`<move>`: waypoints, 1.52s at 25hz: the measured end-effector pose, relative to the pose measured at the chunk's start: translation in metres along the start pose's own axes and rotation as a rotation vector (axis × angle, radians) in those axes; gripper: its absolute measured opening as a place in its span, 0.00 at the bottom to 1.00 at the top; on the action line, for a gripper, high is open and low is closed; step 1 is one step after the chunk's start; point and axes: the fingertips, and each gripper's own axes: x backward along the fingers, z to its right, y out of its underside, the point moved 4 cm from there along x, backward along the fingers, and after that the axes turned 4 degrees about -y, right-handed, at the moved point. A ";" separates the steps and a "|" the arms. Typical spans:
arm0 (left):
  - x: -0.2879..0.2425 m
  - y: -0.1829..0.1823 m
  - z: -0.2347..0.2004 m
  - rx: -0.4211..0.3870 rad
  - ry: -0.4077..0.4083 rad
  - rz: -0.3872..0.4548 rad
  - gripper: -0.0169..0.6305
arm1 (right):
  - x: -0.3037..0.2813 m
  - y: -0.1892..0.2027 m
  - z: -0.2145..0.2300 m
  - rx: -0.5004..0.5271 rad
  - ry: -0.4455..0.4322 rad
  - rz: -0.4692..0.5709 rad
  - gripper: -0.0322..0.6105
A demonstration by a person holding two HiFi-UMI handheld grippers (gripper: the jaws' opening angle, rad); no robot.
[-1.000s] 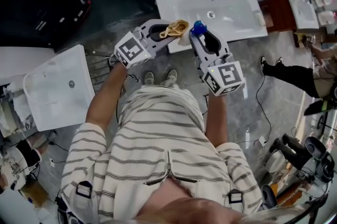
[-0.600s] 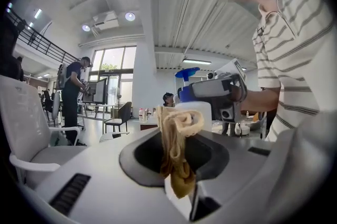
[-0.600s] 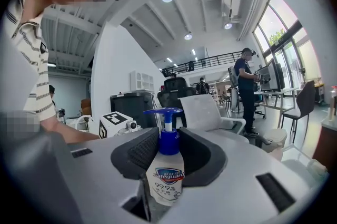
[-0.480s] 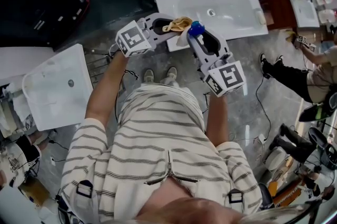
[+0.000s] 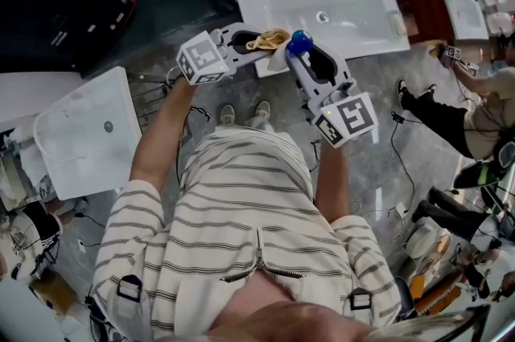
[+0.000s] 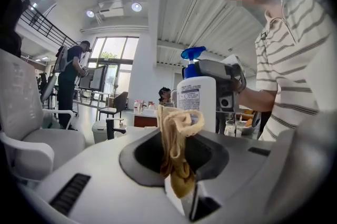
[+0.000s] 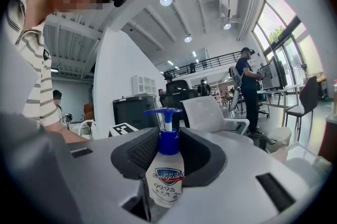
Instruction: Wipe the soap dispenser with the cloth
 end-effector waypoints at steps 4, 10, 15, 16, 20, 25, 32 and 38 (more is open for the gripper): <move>0.005 0.004 0.001 0.030 -0.003 0.003 0.16 | 0.000 0.000 -0.001 -0.003 0.002 0.002 0.24; 0.015 0.010 0.009 0.046 -0.031 -0.001 0.16 | 0.000 0.002 0.001 -0.013 0.019 0.000 0.24; 0.024 0.011 0.015 0.068 -0.063 0.003 0.16 | 0.000 0.003 0.003 -0.015 0.037 -0.005 0.24; 0.025 0.011 0.016 0.067 -0.076 -0.001 0.16 | 0.000 0.004 0.003 -0.016 0.043 -0.006 0.24; 0.032 0.008 0.017 0.077 -0.126 0.013 0.16 | -0.004 0.006 0.006 -0.026 0.071 -0.009 0.24; 0.038 -0.001 0.021 0.100 -0.188 0.050 0.16 | -0.004 0.008 0.013 -0.036 0.129 -0.011 0.24; 0.050 -0.008 0.019 0.143 -0.339 0.104 0.16 | -0.012 0.017 0.020 -0.035 0.191 -0.017 0.24; 0.064 -0.009 0.011 0.146 -0.522 0.096 0.16 | -0.020 0.030 0.024 -0.035 0.214 -0.029 0.24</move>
